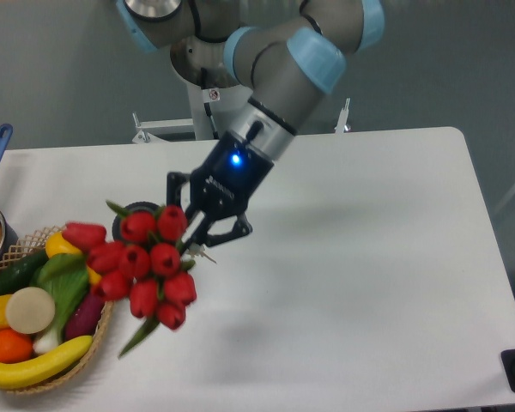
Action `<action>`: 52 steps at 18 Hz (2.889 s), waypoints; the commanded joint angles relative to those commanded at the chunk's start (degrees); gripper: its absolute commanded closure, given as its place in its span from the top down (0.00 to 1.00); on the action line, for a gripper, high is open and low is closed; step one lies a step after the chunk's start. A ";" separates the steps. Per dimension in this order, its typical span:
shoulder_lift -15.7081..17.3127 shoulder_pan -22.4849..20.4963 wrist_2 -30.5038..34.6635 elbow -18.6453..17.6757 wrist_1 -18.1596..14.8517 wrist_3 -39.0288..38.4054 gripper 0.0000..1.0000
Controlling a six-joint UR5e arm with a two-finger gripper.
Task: Insert the flowers into the vase
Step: 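Carry the tulips toward the dark grey vase, raising the stems, then lower the tulip stems into the vase opening, then push the stems deeper into the vase and settle the bunch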
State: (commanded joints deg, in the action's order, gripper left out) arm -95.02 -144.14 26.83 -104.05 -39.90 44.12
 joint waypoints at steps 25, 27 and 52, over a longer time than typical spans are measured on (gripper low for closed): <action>-0.34 0.70 -6.88 -9.41 0.44 9.04 0.05; -0.70 0.79 -6.88 -9.67 0.44 9.84 0.05; -5.00 0.79 -6.79 -17.67 0.70 20.30 0.46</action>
State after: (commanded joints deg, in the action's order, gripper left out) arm -100.02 -143.35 20.04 -121.73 -39.20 64.42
